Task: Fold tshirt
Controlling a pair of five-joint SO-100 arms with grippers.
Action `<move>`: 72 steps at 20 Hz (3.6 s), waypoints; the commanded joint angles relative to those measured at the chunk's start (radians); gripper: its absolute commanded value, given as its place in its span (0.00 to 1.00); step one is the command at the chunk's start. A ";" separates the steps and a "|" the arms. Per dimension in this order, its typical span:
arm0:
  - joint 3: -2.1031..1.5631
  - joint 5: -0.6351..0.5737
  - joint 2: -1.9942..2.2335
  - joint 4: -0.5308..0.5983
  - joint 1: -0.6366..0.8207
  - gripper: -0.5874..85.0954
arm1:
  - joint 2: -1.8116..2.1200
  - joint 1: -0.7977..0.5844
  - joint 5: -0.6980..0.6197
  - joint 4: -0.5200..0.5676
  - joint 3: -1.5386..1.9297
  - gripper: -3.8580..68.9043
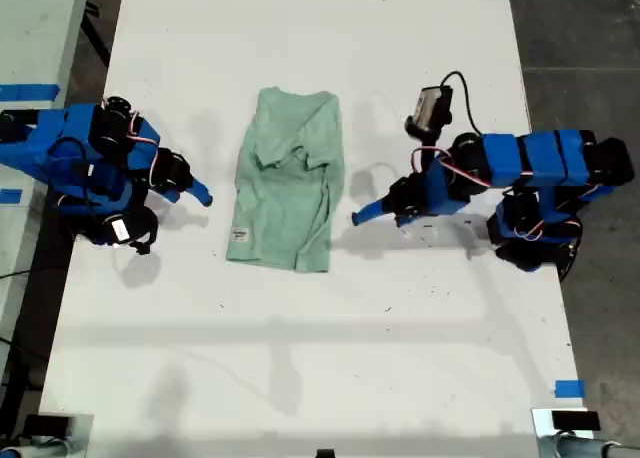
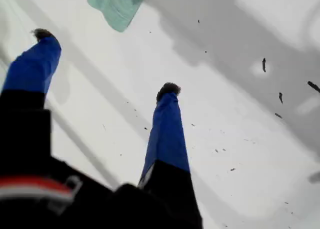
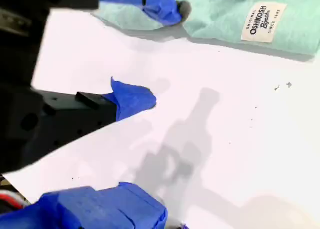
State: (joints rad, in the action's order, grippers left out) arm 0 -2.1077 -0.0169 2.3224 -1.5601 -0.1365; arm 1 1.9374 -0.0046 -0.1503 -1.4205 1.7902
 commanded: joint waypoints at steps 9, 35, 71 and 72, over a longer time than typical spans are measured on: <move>0.479 -0.123 -0.744 0.291 -0.054 0.26 | -0.742 0.066 -0.081 0.011 -0.716 0.54; 1.339 -0.083 -1.327 -0.012 -0.360 0.01 | -0.853 0.325 -0.026 -0.160 -0.942 0.03; 0.959 -0.801 -0.969 0.044 0.790 0.34 | -0.554 -0.707 -0.865 0.141 -0.548 0.57; 0.953 -0.799 -0.893 0.012 0.767 0.33 | -0.469 -0.690 -0.851 0.103 -0.523 0.56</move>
State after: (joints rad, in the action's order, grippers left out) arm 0 -1.2118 -0.8360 1.2471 -1.4834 0.6519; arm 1 1.2487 -0.7118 -1.0278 -1.2563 1.2609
